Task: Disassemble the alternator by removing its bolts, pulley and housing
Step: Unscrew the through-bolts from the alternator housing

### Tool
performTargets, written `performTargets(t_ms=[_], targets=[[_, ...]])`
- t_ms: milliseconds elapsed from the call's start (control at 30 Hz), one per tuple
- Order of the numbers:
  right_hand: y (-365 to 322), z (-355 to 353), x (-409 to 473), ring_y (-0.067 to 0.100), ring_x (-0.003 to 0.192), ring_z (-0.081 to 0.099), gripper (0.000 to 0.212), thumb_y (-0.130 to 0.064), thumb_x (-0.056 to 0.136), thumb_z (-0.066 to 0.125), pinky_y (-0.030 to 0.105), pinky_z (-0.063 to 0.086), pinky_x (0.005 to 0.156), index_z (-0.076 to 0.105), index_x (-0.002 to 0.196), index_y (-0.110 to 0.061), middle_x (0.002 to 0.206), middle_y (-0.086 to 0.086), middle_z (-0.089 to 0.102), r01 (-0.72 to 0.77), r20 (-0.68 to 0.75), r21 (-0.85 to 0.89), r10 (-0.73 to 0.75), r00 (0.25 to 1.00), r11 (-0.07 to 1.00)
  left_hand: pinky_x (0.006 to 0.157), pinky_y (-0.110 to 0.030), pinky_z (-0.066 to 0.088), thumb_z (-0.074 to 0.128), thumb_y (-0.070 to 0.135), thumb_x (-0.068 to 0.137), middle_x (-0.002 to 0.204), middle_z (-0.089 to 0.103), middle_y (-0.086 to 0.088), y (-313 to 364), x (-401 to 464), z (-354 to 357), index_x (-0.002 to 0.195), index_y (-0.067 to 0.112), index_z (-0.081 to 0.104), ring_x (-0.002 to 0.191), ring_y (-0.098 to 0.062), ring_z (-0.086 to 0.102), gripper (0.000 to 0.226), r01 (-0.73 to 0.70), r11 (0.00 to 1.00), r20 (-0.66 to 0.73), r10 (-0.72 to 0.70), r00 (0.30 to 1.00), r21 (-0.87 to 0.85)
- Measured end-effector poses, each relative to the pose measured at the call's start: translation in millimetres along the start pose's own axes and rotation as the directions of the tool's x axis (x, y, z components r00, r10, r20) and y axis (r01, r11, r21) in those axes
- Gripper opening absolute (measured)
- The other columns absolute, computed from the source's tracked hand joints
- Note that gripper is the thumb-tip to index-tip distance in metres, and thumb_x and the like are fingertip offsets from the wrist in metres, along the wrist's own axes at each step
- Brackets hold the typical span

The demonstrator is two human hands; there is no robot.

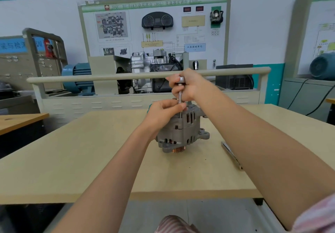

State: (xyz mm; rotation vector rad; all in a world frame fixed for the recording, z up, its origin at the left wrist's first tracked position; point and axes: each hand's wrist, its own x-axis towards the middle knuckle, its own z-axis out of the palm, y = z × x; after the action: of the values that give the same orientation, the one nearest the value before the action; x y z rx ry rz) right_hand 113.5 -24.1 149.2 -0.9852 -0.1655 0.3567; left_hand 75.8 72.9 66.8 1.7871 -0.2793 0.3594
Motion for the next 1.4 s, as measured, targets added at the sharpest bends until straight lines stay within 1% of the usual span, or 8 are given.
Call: performTargets(t_ms=[167, 300, 500, 667, 800, 900, 1067, 1400], targets=[[8.8, 7.0, -4.2, 0.005, 0.027, 0.038, 0.02, -0.004, 0.093, 0.025, 0.014, 0.018, 0.027, 0.042, 0.085, -0.007, 0.049, 0.0, 0.044, 0.127, -0.156, 0.085, -0.113, 0.981, 0.988, 0.061, -0.016, 0.051, 0.073, 0.017, 0.081, 0.074, 0.073, 0.003, 2.3, 0.0, 0.4, 0.081, 0.016, 0.071, 0.067, -0.006, 0.067, 0.002, 0.022, 0.999, -0.027, -0.023, 0.999, -0.042], [27.2, 16.4, -2.8, 0.013, 0.047, 0.053, 0.026, -0.003, 0.097, 0.029, 0.013, 0.033, 0.032, 0.032, 0.123, -0.004, 0.086, 0.012, 0.053, 0.55, -0.503, 0.007, -0.472, 0.724, 0.835, 0.079, -0.038, 0.052, 0.069, 0.005, 0.078, 0.072, 0.066, -0.003, 1.7, 3.4, 7.8, 0.068, 0.018, 0.062, 0.074, -0.019, 0.061, 0.018, 0.023, 0.999, -0.159, -0.018, 0.987, 0.035], [15.6, 7.9, -3.4, 0.017, 0.055, 0.05, 0.02, -0.011, 0.095, 0.035, 0.022, 0.041, 0.045, 0.051, 0.102, -0.001, 0.074, 0.008, 0.059, 0.244, -0.403, -0.332, -0.371, 0.837, 0.911, 0.077, -0.035, 0.05, 0.078, 0.02, 0.075, 0.077, 0.064, -0.006, -0.2, 2.9, 8.7, 0.071, 0.018, 0.061, 0.075, -0.017, 0.058, 0.018, 0.001, 1.0, -0.155, 0.001, 0.988, 0.012], [5.0, -9.3, -13.5, 0.021, 0.063, 0.049, 0.034, -0.025, 0.094, 0.026, 0.032, 0.042, 0.064, 0.049, 0.076, -0.008, 0.069, 0.004, 0.049, 0.007, -0.204, -0.909, -0.46, 0.864, 0.417, 0.066, -0.024, 0.045, 0.078, 0.021, 0.076, 0.073, 0.058, -0.003, -1.9, 2.4, 11.1, 0.072, 0.017, 0.056, 0.065, -0.011, 0.052, 0.023, -0.02, 0.999, -0.151, 0.015, 0.988, -0.028], [-0.5, -7.7, -14.5, 0.027, 0.083, 0.05, 0.036, -0.032, 0.096, 0.028, 0.038, 0.033, 0.076, 0.052, 0.107, -0.007, 0.093, 0.009, 0.053, -0.265, -0.103, -0.958, -0.726, 0.68, -0.112, 0.062, -0.02, 0.044, 0.078, 0.023, 0.076, 0.072, 0.059, 0.0, -2.7, 3.8, 11.5, 0.074, 0.017, 0.058, 0.063, -0.008, 0.053, 0.022, -0.01, 1.0, -0.159, 0.007, 0.987, -0.019], [-0.5, -14.0, -9.2, 0.029, 0.105, 0.052, 0.037, -0.031, 0.095, 0.036, 0.039, 0.039, 0.084, 0.05, 0.117, -0.005, 0.117, 0.014, 0.052, -0.18, 0.113, -0.95, -0.821, 0.559, -0.253, 0.065, -0.022, 0.045, 0.078, 0.025, 0.076, 0.077, 0.062, -0.004, -3.2, 5.1, 11.9, 0.075, 0.016, 0.059, 0.068, -0.011, 0.055, 0.021, -0.008, 1.0, -0.165, 0.006, 0.986, -0.015], [18.1, -24.4, -10.8, 0.022, 0.073, 0.052, 0.032, -0.024, 0.1, 0.032, 0.035, 0.039, 0.064, 0.051, 0.08, -0.008, 0.076, 0.003, 0.054, 0.46, 0.538, -0.837, -0.601, 0.591, -0.298, 0.067, -0.025, 0.045, 0.076, 0.022, 0.078, 0.076, 0.06, -0.004, -4.4, 6.0, 12.7, 0.077, 0.015, 0.058, 0.071, -0.013, 0.054, 0.019, -0.035, 0.999, -0.17, 0.034, 0.985, -0.003], [31.4, 4.1, -9.0, 0.018, 0.061, 0.044, 0.006, -0.01, 0.091, 0.046, 0.032, 0.029, 0.064, 0.051, 0.095, -0.012, 0.069, 0.0, 0.04, -0.243, 0.43, -0.72, -0.693, 0.579, -0.65, 0.07, -0.031, 0.046, 0.061, -0.001, 0.082, 0.075, 0.061, -0.003, -3.5, 6.5, 11.8, 0.089, 0.006, 0.062, 0.075, -0.017, 0.056, 0.01, -0.02, 0.999, -0.167, 0.027, 0.986, 0.041]])
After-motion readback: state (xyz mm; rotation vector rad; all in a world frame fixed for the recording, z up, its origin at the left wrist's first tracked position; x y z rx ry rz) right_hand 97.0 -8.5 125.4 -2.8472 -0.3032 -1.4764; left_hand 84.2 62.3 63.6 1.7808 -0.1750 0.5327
